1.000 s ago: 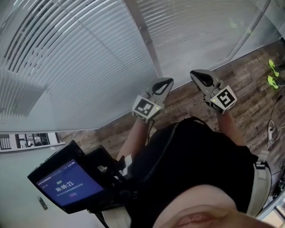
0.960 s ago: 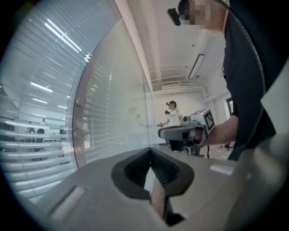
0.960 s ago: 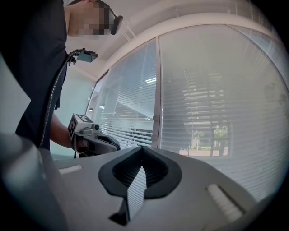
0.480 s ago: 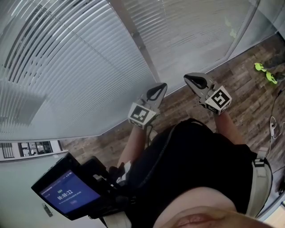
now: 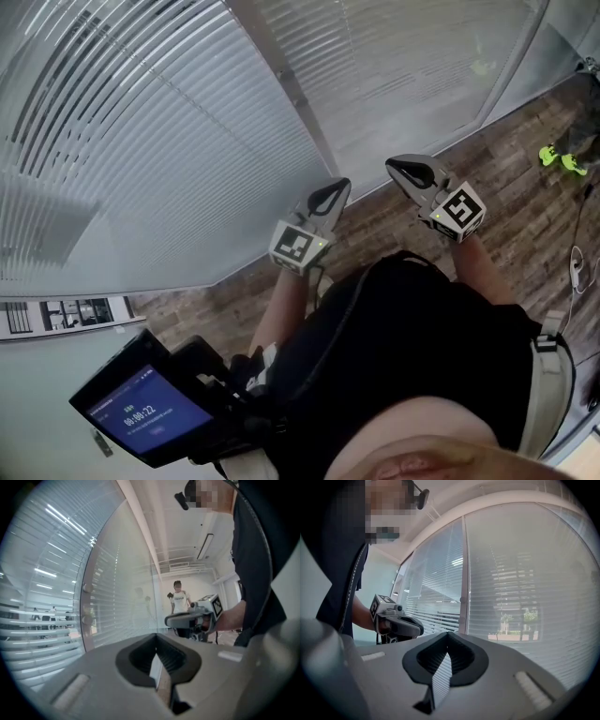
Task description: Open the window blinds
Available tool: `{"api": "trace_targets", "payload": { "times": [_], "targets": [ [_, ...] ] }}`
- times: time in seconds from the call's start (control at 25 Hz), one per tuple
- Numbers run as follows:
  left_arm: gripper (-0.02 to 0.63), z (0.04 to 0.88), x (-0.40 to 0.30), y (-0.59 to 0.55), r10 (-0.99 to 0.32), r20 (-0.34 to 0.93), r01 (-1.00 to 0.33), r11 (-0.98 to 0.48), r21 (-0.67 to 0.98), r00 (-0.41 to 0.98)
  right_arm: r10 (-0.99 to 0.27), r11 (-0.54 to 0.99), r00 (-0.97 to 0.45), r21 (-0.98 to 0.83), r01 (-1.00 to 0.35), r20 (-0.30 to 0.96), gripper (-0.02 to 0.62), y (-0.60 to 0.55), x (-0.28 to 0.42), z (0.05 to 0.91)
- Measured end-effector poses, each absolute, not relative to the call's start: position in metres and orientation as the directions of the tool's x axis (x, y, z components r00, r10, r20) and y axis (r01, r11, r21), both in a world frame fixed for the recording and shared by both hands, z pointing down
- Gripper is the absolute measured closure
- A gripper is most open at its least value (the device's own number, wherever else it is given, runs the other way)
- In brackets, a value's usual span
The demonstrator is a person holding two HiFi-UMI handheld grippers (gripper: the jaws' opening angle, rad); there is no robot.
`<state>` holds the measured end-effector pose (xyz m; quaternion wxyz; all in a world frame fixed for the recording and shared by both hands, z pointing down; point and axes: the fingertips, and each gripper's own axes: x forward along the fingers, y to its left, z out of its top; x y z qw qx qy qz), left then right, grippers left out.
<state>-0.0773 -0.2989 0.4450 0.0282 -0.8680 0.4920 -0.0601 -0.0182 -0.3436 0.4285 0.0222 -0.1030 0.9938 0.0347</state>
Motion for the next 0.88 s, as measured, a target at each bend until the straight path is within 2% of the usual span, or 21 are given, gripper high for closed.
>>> {"api": "trace_targets", "payload": {
  "times": [0.88],
  "targets": [
    [0.603,0.446,-0.066,-0.305,-0.845,0.065,-0.841,-0.535,-0.080,0.531,-0.231,0.969,-0.973,0.081,-0.232,-0.020,0.590,-0.343,-0.002,0.429]
  ]
}}
